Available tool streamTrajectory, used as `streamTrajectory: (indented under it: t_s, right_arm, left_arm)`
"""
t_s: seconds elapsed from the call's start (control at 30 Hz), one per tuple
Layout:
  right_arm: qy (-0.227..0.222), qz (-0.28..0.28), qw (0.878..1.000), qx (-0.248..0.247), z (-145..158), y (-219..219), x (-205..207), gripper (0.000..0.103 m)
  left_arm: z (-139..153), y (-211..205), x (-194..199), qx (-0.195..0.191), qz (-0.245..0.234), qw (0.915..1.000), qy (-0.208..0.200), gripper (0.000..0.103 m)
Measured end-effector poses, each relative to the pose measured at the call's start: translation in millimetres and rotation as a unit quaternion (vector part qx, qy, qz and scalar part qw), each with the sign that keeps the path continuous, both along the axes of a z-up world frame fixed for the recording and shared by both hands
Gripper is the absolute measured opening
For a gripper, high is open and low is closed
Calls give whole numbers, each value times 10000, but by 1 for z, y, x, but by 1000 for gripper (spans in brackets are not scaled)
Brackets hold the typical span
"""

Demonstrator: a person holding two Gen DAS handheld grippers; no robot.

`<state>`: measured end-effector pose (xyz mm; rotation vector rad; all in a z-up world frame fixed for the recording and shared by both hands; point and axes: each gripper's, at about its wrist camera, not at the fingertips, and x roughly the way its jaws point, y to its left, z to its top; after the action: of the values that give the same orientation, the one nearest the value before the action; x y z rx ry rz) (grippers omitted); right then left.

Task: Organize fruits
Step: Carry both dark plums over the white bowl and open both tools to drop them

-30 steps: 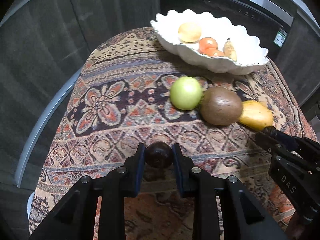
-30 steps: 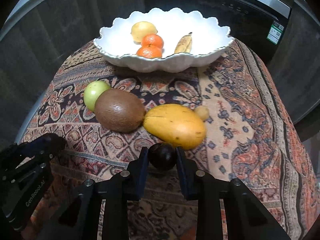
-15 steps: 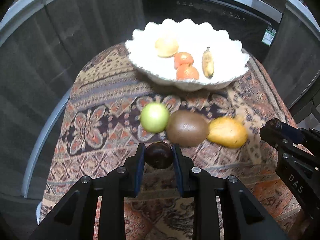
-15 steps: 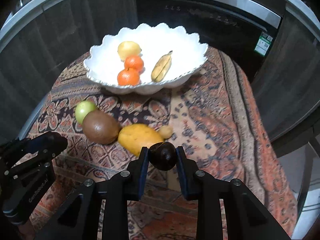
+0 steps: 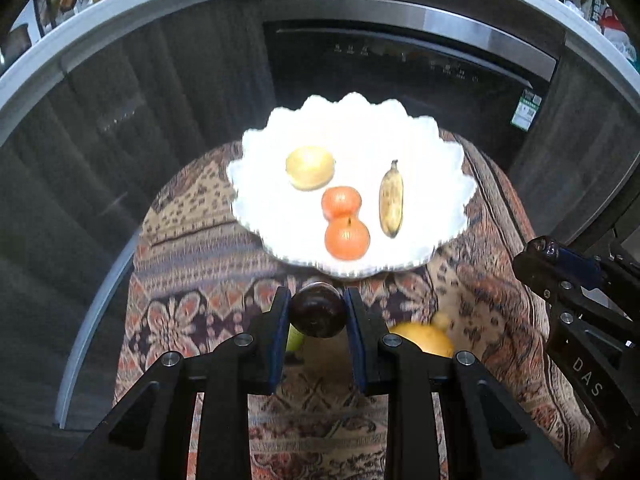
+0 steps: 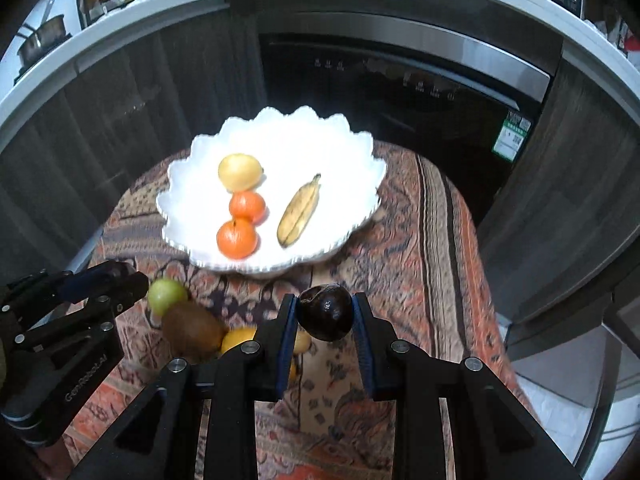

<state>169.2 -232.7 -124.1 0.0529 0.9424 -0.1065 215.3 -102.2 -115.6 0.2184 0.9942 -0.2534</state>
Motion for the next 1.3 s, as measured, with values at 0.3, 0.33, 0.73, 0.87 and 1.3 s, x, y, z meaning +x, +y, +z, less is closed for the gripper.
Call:
streamTrajectory:
  t_s: [0.3,0.33,0.73,0.87,1.3]
  right_arm:
    - [-197,50,9997,-108,18,-8,36,29]
    - [-198,62,9997,-114,18,-8,42,29]
    - [-65,197,9996,-169,6,-6,92,29]
    - [51,188,9997,-115,-5,-8,105,29]
    - [194,173,9996,-109,-22,-11,124,30]
  left_arm:
    - [13,-5,38,30,30,9999,-136,27]
    - [13,-5,42,26,34,9999,-133,27]
    - [-9,-4,92,66,153,9998,55,27]
    - [-19,-6,103,78,166,9997,138,27]
    - [-38,-7,117,177,213,9993,247,30]
